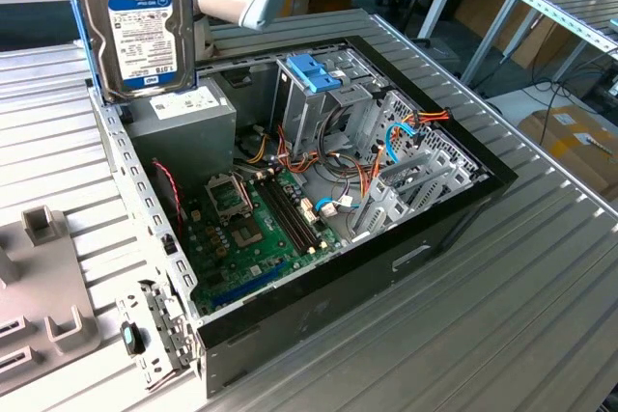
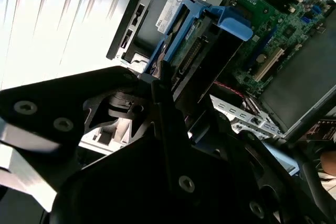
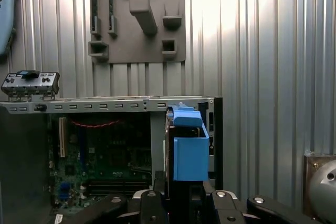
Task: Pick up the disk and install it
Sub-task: 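Pick up the disk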
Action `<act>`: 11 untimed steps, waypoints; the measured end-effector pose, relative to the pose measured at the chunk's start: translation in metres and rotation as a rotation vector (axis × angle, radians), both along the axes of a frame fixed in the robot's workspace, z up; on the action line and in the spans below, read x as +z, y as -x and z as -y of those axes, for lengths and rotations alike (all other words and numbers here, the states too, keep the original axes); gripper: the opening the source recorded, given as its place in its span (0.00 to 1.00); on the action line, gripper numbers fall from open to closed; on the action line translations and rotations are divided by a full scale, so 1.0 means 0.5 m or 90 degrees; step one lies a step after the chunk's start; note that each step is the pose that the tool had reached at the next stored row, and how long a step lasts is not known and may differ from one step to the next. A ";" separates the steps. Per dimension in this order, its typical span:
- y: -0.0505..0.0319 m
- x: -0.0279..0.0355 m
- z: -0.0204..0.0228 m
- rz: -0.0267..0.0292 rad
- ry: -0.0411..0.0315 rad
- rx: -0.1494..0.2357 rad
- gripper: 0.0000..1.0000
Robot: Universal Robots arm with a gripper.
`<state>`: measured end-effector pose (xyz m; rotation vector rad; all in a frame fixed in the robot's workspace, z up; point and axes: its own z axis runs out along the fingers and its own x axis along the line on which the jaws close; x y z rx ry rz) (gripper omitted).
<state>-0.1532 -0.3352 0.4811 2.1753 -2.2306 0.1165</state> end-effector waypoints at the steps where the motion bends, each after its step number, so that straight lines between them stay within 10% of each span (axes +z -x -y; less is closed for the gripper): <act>1: -0.009 0.000 0.0000 0.0000 0.0000 0.000 0.35; 11: -0.065 0.000 0.0000 0.0000 0.0000 0.000 0.35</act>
